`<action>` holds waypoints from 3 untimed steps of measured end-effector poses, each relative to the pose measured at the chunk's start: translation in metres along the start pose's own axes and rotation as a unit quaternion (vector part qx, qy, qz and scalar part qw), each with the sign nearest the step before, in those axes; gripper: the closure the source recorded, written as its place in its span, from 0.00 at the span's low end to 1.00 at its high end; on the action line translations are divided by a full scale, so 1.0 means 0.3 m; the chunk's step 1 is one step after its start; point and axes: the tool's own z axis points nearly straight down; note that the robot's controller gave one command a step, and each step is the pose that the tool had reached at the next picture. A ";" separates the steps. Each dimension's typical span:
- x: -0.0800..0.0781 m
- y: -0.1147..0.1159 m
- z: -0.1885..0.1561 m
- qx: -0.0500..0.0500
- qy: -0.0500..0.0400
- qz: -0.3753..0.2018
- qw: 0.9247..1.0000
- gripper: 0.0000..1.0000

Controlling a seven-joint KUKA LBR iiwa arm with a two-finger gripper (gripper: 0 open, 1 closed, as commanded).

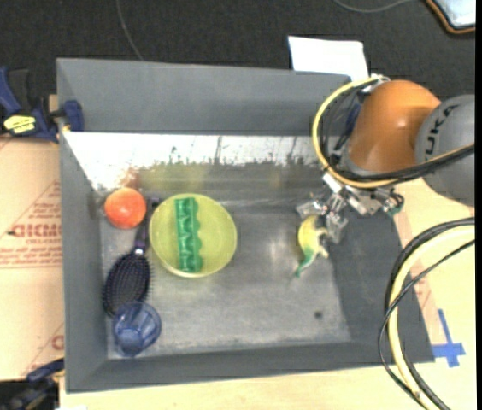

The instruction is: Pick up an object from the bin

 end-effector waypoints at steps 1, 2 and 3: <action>0.000 0.000 0.000 0.000 0.000 0.000 1.000 1.00; 0.001 -0.001 -0.077 -0.001 0.001 0.001 1.000 1.00; -0.003 -0.005 -0.146 0.000 0.000 0.001 1.000 1.00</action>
Offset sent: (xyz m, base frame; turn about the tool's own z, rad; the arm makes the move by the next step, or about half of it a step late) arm 0.0002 0.0000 0.0386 0.0002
